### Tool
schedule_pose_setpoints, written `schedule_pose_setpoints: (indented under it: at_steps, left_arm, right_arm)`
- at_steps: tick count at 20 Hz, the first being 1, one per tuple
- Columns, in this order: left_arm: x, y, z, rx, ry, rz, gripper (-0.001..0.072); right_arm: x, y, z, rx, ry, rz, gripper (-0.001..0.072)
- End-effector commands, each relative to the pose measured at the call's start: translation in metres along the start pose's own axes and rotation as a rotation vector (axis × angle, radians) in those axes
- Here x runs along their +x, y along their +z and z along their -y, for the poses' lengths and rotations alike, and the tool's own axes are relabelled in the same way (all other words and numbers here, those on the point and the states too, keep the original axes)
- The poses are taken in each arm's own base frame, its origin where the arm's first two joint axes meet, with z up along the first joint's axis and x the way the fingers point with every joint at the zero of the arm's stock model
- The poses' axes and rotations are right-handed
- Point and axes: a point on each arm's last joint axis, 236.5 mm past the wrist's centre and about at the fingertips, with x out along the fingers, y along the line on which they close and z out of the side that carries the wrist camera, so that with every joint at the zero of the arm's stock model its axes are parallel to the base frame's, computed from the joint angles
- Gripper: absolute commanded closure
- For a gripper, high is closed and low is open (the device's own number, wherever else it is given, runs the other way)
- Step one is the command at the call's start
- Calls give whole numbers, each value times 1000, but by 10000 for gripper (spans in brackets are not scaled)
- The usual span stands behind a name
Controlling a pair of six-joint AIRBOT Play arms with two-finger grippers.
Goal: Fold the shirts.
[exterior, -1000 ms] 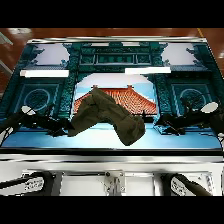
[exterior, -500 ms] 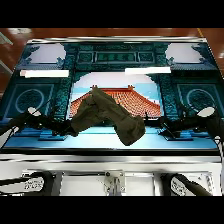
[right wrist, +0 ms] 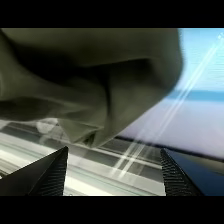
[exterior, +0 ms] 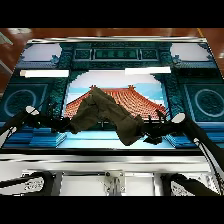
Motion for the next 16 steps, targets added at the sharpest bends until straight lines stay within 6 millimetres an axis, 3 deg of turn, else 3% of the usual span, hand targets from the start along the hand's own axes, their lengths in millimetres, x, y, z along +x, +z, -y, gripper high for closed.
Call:
schedule_pose_setpoints:
  at_steps: [1, 6, 8, 9, 10, 11, 12, 14, 16]
  left_arm:
    - [-9, 8, 8, 32, -7, 32, 669]
    - [-18, 18, 16, 53, -12, 63, 669]
    - [-21, 22, 18, 62, -13, 73, 669]
    - [-23, 25, 20, 74, -14, 83, 669]
    - [-28, 28, 23, 91, -15, 98, 669]
    - [-36, 34, 28, 113, -16, 128, 670]
    - [-49, 42, 35, 135, -17, 167, 670]
    - [-97, 64, 61, 233, -18, 310, 670]
    - [-188, 83, 111, 378, -24, 569, 670]
  right_arm:
    - [28, -5, -17, -29, 5, -17, 29]
    - [51, 0, -36, 29, 58, -2, 47]
    - [50, 11, -45, 68, 101, 41, 316]
    - [50, 15, -50, 83, 120, 57, 512]
    - [49, 16, -55, 98, 143, 60, 643]
    - [46, 18, -62, 71, 171, 69, 646]
    - [40, 18, -73, 6, 196, 77, 647]
    - [10, 19, -107, -175, 255, 110, 647]
    - [-54, 25, -158, -379, 339, 215, 647]
